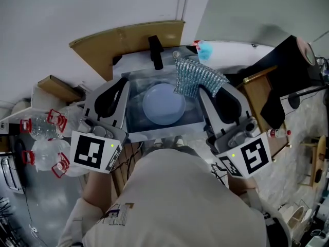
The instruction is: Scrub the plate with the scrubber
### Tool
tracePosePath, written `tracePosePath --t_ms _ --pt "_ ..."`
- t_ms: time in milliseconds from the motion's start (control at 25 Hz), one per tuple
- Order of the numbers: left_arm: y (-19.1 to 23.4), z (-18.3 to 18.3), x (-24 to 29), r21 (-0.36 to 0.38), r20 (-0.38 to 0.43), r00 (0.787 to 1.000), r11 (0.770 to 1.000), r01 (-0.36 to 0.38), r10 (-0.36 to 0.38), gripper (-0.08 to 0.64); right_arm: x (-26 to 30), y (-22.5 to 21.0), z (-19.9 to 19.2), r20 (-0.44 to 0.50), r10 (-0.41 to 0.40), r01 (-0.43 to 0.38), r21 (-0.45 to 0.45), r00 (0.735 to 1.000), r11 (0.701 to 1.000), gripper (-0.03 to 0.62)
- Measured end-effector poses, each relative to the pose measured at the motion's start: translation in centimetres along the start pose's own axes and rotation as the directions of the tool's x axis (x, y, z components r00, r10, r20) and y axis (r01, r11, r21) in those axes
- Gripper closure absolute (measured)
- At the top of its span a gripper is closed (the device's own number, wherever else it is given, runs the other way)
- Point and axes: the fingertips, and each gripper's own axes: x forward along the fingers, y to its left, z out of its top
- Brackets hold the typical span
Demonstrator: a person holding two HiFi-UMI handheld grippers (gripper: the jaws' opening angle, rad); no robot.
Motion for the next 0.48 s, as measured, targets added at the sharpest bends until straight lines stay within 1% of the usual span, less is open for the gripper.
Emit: tracePosePath --t_ms 80,200,320,480 --pt "-0.4 -0.7 0.1 -0.013 -0.017 1.000 1.000 -0.003 0.003 0.538 0.0 0.0 -0.7 -0.015 0.004 -0.004 0.010 1.000 1.000 0.492" --pt "-0.6 -1.0 0.1 -0.022 -0.022 1.000 1.000 -0.004 0.003 0.538 0.2 -0.4 -1.2 -0.020 0.007 -0.006 0.032 1.000 0.999 0.492" --pt "-0.4 -0.9 0.3 -0.016 -0.023 1.000 1.000 -0.010 0.010 0.538 0.8 -0.6 -1.6 -0.028 0.008 -0.007 0.026 1.000 1.000 0.492" --pt "0.0 -1.2 0.8 0.007 -0.045 0.999 1.000 -0.022 0.022 0.538 1.5 -0.5 -2.1 -0.038 0.019 -0.018 0.030 0.999 0.999 0.492"
